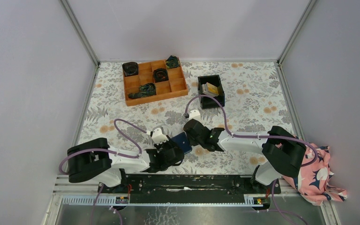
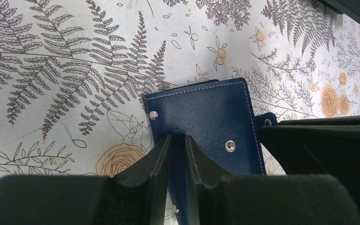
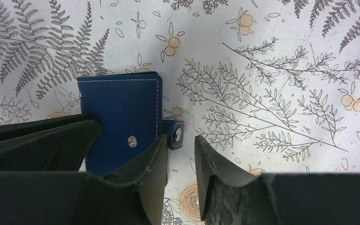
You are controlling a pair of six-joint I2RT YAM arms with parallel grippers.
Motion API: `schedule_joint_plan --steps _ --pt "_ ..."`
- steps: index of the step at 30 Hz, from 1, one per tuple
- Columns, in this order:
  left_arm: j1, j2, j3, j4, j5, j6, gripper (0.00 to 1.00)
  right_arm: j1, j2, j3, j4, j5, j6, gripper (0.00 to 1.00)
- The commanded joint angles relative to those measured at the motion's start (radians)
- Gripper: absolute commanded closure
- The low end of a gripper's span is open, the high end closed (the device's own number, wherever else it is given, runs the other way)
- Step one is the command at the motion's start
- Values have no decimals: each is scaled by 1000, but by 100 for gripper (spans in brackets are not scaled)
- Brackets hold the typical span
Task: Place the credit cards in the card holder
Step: Close the card holder at the center of the board.
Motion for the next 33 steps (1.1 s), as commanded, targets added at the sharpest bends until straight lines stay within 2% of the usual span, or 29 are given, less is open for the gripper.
schedule_joint_plan --steps 1,24,30,33 --pt "-5 40 -5 -33 61 20 75 -4 -34 57 11 20 -12 65" --pt "-5 38 -11 -28 64 19 75 -12 -3 76 9 -27 -9 66" --pt "-4 42 -11 -24 65 19 75 -12 -28 83 2 -32 -16 57" --pt "-4 43 -10 -25 65 20 75 -12 -12 92 -11 -40 -17 56"
